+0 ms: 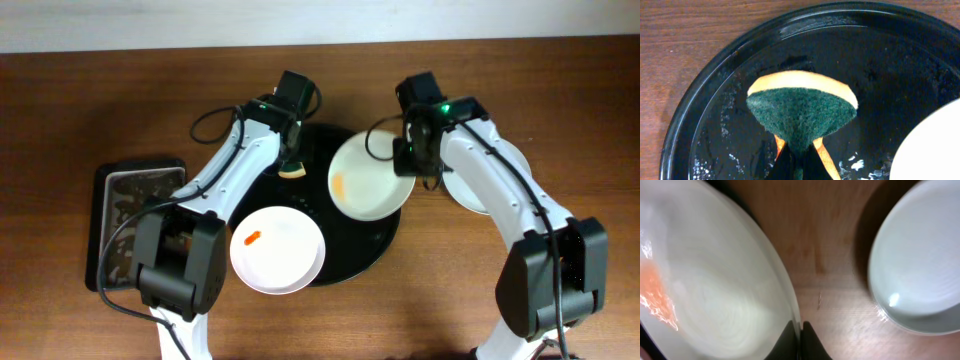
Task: Clean dirty plates on tray and stack at the side
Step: 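Scrub the held plate with the sponge in the left gripper, then carry the plate with the right gripper and stack it on the right plate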
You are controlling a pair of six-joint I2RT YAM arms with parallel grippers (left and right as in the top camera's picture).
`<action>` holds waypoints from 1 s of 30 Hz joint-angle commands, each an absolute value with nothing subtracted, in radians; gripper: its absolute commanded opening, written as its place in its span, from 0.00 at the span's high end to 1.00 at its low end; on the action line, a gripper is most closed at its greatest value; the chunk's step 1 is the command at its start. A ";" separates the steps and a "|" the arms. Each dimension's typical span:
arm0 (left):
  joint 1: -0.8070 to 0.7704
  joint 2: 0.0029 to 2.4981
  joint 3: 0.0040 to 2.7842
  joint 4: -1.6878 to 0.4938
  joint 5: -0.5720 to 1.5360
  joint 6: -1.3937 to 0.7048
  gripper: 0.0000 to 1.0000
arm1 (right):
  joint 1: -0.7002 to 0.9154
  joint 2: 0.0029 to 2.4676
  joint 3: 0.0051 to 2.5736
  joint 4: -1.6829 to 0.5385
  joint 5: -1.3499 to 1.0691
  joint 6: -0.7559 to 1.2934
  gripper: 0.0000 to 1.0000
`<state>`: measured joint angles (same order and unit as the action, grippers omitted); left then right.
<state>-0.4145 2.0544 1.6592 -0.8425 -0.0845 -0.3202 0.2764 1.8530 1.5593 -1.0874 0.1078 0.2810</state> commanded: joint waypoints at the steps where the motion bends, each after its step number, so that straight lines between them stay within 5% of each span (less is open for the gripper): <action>1: -0.377 2.062 1.676 -0.874 -0.013 -0.252 1.00 | 0.364 1.816 1.716 -1.216 0.305 0.266 0.96; 10: -0.336 2.062 1.676 -0.886 0.006 -0.229 1.00 | 0.712 1.828 1.768 -1.333 0.997 0.331 0.96; 30: -0.336 2.062 1.676 -0.884 0.006 -0.229 1.00 | 0.765 1.828 1.768 -1.400 1.025 0.422 0.96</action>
<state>-0.3389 2.0544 1.6608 -0.8867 -0.0063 -0.2459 0.7547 1.8362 1.7489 -1.3891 0.9871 0.3687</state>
